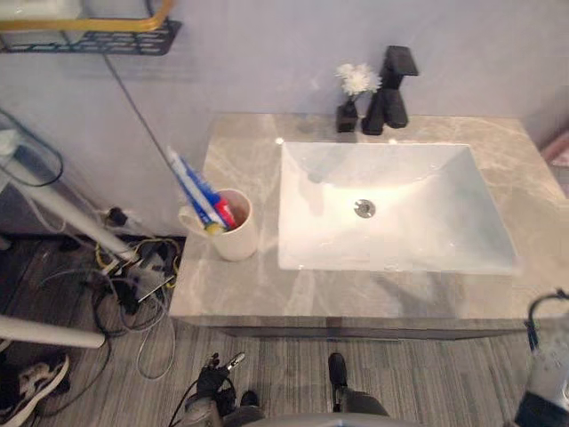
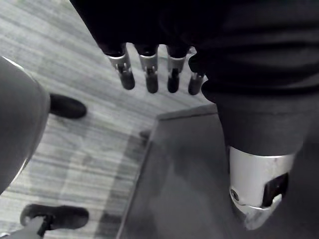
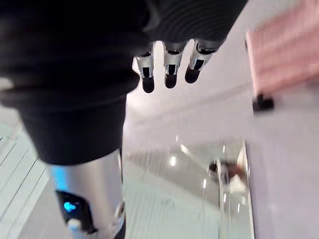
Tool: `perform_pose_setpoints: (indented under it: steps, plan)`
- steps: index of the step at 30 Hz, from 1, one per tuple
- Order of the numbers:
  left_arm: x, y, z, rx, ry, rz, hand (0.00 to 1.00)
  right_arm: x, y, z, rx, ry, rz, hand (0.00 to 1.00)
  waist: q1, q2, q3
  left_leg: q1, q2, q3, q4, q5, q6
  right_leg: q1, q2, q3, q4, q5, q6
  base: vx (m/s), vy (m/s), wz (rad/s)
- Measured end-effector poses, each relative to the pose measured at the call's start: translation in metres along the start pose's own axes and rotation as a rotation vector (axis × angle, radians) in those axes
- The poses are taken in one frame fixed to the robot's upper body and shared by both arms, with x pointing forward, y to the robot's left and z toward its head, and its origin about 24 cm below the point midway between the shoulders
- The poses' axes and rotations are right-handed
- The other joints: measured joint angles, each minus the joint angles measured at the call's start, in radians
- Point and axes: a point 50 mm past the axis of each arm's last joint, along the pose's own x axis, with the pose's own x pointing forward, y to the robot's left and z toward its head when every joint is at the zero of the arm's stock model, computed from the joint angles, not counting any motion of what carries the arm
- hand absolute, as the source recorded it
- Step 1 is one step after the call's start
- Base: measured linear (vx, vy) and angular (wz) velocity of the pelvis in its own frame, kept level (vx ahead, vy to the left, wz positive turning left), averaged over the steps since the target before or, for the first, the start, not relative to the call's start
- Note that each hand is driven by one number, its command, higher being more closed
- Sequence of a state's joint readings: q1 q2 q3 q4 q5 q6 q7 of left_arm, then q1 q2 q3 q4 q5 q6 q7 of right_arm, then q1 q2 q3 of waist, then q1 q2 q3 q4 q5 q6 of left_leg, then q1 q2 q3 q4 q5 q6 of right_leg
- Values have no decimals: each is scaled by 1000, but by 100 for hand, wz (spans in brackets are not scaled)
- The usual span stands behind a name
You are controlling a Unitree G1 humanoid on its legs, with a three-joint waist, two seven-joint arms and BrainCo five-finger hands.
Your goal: Organize washtable
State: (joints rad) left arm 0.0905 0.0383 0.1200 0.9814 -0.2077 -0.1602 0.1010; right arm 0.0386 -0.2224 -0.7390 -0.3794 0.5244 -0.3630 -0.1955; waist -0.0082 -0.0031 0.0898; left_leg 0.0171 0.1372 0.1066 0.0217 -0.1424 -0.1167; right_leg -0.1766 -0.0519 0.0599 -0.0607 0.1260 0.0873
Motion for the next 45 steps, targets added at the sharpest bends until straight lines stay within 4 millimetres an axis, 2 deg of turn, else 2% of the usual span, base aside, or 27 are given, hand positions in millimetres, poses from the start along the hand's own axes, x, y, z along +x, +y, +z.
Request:
perform_pose_setpoints:
  steps: [2,3,4,6,7,8,9,11,13,15,16,18,19,20,21,23,25,28,33,37,40,45]
  plan:
    - [0,0,1,0,-3,5,0,-20,-42,-9,-163,80,-184,0,-23,0,-9,9,0,24,4,-9,1,-2,4,22,0,2,2,15,20,-30]
    - [0,0,1,-1,-4,5,0,-27,-52,-13,-195,112,-234,0,-28,0,-14,9,-1,29,4,-10,2,-4,4,28,0,2,3,22,22,-30]
    - [0,-1,0,-1,1,9,0,-54,-82,-28,-270,220,-403,0,-39,0,-32,9,-2,46,4,-13,3,-13,7,42,1,5,4,21,16,-27]
    - [1,-2,1,-2,0,12,0,-76,-101,-35,-315,293,-528,0,-40,2,-33,16,-2,58,4,-15,3,-14,9,56,2,7,5,9,14,-25]
    - [1,-3,1,-3,-1,12,0,-94,-113,-41,-346,350,-620,0,-40,3,-33,22,-3,68,3,-16,3,-13,10,65,3,7,6,-7,14,-26]
    - [1,-5,1,-3,3,9,0,-122,-129,-48,-391,435,-758,0,-40,9,-37,28,-5,78,3,-18,4,-13,11,72,5,8,7,-9,15,-22]
    - [1,-7,0,1,6,8,0,-132,-134,-50,-408,467,-799,0,-40,13,-39,30,-6,81,3,-19,5,-13,11,78,6,8,7,-13,21,-21]
    - [-1,-11,-7,-51,32,23,0,-166,-148,-59,-421,590,-921,0,-38,25,-45,41,-10,100,5,-25,9,-13,10,96,10,10,10,-21,27,-21]
    - [-3,-15,-11,-85,47,28,0,-182,-154,-64,-417,650,-976,0,-37,31,-46,42,-11,107,8,-33,11,-10,9,100,12,10,11,-21,18,-12]
    - [-3,-17,-13,-99,54,28,0,-213,-161,-71,-393,767,-1064,0,-35,35,-46,53,-8,107,20,-41,9,7,9,97,10,8,11,0,0,0]
    - [-3,-17,-13,-98,54,28,0,-221,-163,-72,-388,799,-1086,0,-34,35,-46,56,-8,107,20,-41,9,11,9,95,9,7,11,-18,-5,4]
    - [-3,-17,-13,-87,59,24,0,-256,-167,-77,-358,930,-1162,0,-29,36,-46,60,-8,102,20,-41,9,22,5,89,1,7,11,-19,-4,7]
    - [-3,-18,-13,-75,62,18,0,-265,-167,-78,-349,970,-1180,0,-27,36,-46,60,-9,101,19,-41,9,23,4,88,-1,8,11,-16,2,8]
    - [-1,-19,-13,-54,70,10,0,-285,-167,-79,-342,1053,-1214,0,-21,38,-47,60,-9,96,18,-41,9,25,1,84,-3,8,11,-6,7,8]
    - [-1,-21,-13,-41,74,1,0,-296,-165,-79,-346,1104,-1222,0,-16,39,-46,60,-9,91,18,-41,9,28,-3,78,-4,8,12,1,5,25]
    - [1,-25,-12,7,78,-34,0,-337,-154,-82,-343,1362,-1205,0,-11,43,-45,60,-11,55,17,-39,8,57,-7,42,-26,8,12,15,-4,39]
    - [0,-27,-12,15,78,-49,0,-356,-138,-88,-296,1532,-1148,0,-8,48,-44,62,-11,42,16,-39,9,67,-10,31,-29,7,12,31,12,28]
    - [1,-23,-11,19,78,-54,0,-354,-133,-96,-272,1609,-1026,0,-6,52,-40,64,-15,15,15,-36,12,84,-19,-2,-29,2,14,44,25,28]
    - [2,-3,-16,5,111,-10,0,-350,-124,-108,-319,1731,-783,0,13,45,-32,78,-15,-30,15,-34,13,117,-24,-49,-29,-9,13,49,13,22]
    - [0,3,-20,-56,131,14,0,-347,-122,-112,-329,1748,-716,0,16,43,-31,78,-15,-48,14,-34,13,126,-27,-72,-30,-17,11,20,-2,16]
    - [-1,11,-27,-172,163,63,0,-346,-122,-114,-356,1779,-655,0,17,43,-31,78,-14,-59,10,-29,12,131,-27,-83,-30,-20,11,2,-12,11]
    - [-3,31,-29,-474,157,207,0,-347,-122,-113,-360,1784,-650,0,17,42,-30,81,-13,-74,-3,-17,10,137,-29,-103,-30,-22,9,-14,-14,9]
